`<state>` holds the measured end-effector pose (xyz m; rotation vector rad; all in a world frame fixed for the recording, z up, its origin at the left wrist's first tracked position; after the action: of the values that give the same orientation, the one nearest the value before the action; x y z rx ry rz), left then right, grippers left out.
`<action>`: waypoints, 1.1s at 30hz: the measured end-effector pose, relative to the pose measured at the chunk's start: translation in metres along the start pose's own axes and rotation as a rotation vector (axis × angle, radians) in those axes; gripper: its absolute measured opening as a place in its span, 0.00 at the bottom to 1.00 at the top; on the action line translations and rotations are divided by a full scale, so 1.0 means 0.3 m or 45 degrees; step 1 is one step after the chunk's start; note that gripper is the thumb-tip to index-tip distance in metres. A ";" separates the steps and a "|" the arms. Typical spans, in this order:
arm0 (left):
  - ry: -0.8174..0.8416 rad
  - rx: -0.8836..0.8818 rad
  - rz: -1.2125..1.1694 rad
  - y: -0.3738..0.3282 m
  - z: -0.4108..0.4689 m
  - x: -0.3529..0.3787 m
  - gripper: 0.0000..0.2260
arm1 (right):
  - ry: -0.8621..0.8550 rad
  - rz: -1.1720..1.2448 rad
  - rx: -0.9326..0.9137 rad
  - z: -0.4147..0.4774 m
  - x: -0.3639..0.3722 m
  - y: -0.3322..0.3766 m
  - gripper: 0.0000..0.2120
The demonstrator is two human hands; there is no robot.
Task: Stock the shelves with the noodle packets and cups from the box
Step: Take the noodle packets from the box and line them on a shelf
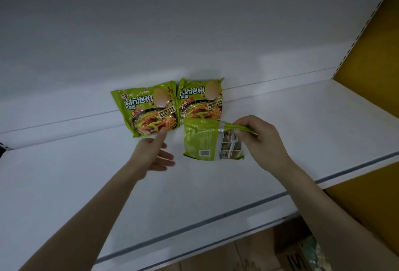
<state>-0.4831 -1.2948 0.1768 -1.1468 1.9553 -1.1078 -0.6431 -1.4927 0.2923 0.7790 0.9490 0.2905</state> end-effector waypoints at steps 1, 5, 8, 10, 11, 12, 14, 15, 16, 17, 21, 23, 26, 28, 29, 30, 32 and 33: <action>0.186 -0.199 -0.075 0.037 -0.044 0.073 0.32 | 0.054 0.046 -0.027 -0.010 0.012 0.018 0.09; 0.436 -0.463 -0.371 0.060 -0.146 0.206 0.24 | 0.195 0.092 -0.195 -0.070 0.041 0.085 0.08; 0.331 -0.466 -0.636 0.064 -0.181 0.198 0.06 | 0.226 0.039 -0.345 -0.100 0.028 0.125 0.07; 0.296 -0.370 -0.715 0.054 -0.186 0.178 0.11 | 0.251 -0.025 -0.420 -0.109 0.022 0.136 0.07; 0.274 -0.298 -0.761 0.044 -0.184 0.165 0.18 | 0.293 -0.057 -0.412 -0.111 0.026 0.129 0.08; 0.240 -0.234 -0.814 0.036 -0.187 0.149 0.26 | 0.363 -0.073 -0.355 -0.111 0.035 0.111 0.11; 0.127 -0.108 -0.891 0.022 -0.203 0.105 0.34 | 0.549 -0.007 -0.125 -0.113 0.054 0.071 0.17; 0.085 -0.034 -0.888 0.010 -0.216 0.091 0.38 | 0.594 0.064 0.005 -0.109 0.056 0.050 0.17; 0.074 0.045 -0.870 -0.008 -0.233 0.087 0.39 | 0.565 0.138 0.133 -0.096 0.045 0.029 0.16; 0.069 0.126 -0.858 -0.024 -0.249 0.086 0.39 | 0.478 0.183 0.261 -0.077 0.024 0.003 0.13; 0.050 0.345 -0.864 -0.064 -0.299 0.090 0.30 | 0.351 0.080 0.587 -0.025 0.009 -0.099 0.14; 0.057 0.404 -0.865 -0.066 -0.308 0.104 0.31 | 0.482 0.065 0.671 -0.017 0.047 -0.114 0.19; 0.066 0.429 -0.876 -0.051 -0.300 0.126 0.32 | 0.584 0.174 0.687 0.002 0.089 -0.099 0.16; 0.031 0.434 -0.848 -0.030 -0.286 0.128 0.33 | 0.553 0.193 0.604 0.030 0.091 -0.085 0.10; -0.004 0.441 -0.815 -0.017 -0.277 0.124 0.33 | 0.527 0.173 0.566 0.043 0.090 -0.085 0.09; -0.042 0.452 -0.765 -0.007 -0.269 0.122 0.32 | 0.506 0.140 0.530 0.055 0.090 -0.090 0.08; -0.100 0.470 -0.648 0.009 -0.252 0.130 0.29 | 0.474 0.071 0.448 0.076 0.091 -0.092 0.05; -0.120 0.472 -0.596 0.018 -0.240 0.141 0.27 | 0.459 0.037 0.409 0.088 0.091 -0.092 0.04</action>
<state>-0.5621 -1.3056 0.2018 -1.4471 1.3608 -1.5447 -0.6090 -1.5094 0.2650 1.0568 1.3462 0.3141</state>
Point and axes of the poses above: each hand's wrist, its own z-axis towards the middle knuckle, its own x-axis out of the palm, y = z × x, the point moved 10 cm from there along z, towards the middle knuckle, and after that the axes turned 11 degrees about -z, right-handed, at the moved point
